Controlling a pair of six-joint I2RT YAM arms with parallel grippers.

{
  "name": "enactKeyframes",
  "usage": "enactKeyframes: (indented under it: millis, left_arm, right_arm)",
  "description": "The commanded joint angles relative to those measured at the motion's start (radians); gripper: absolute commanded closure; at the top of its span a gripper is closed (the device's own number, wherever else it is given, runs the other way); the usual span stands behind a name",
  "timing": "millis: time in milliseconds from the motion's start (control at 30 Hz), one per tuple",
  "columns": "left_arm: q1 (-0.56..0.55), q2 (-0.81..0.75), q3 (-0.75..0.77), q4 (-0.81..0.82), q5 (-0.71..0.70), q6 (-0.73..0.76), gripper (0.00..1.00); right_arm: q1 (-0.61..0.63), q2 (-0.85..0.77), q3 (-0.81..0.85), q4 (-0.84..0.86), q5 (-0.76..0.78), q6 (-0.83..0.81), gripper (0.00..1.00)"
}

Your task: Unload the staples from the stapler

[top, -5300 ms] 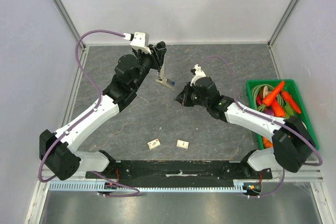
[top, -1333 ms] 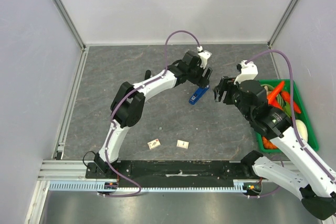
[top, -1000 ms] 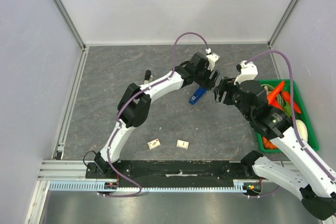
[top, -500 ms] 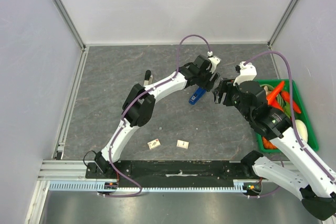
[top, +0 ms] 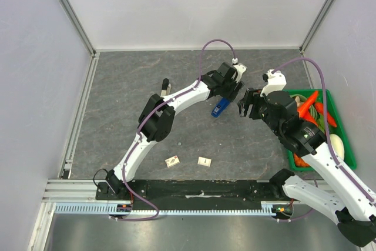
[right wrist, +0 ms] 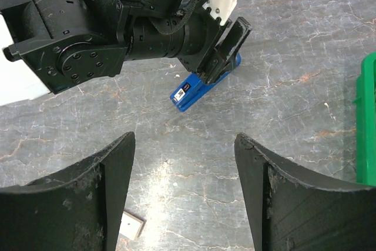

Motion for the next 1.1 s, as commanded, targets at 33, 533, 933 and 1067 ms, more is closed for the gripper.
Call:
enactKeyframes:
  millis: [33,533,933,1067]
  left_arm:
    - [-0.003,0.027,0.05,-0.001,-0.025,0.06,0.32]
    - [-0.001,0.039,0.067,-0.016,-0.043,0.076,0.93]
    - [-0.001,-0.2,-0.086,-0.018,0.018,0.122,0.98]
    - [-0.001,-0.329,-0.192,-0.007,0.105,0.12,0.98]
  right_arm:
    - [0.0,-0.003,-0.001,0.013,-0.007,-0.009,0.24]
    - [0.0,-0.02,-0.006,0.012,-0.004,-0.012,0.26]
    - [0.0,-0.025,0.015,-0.008,0.006,-0.019,0.26]
    - [0.0,-0.034,0.051,-0.045,0.025,-0.048,0.26]
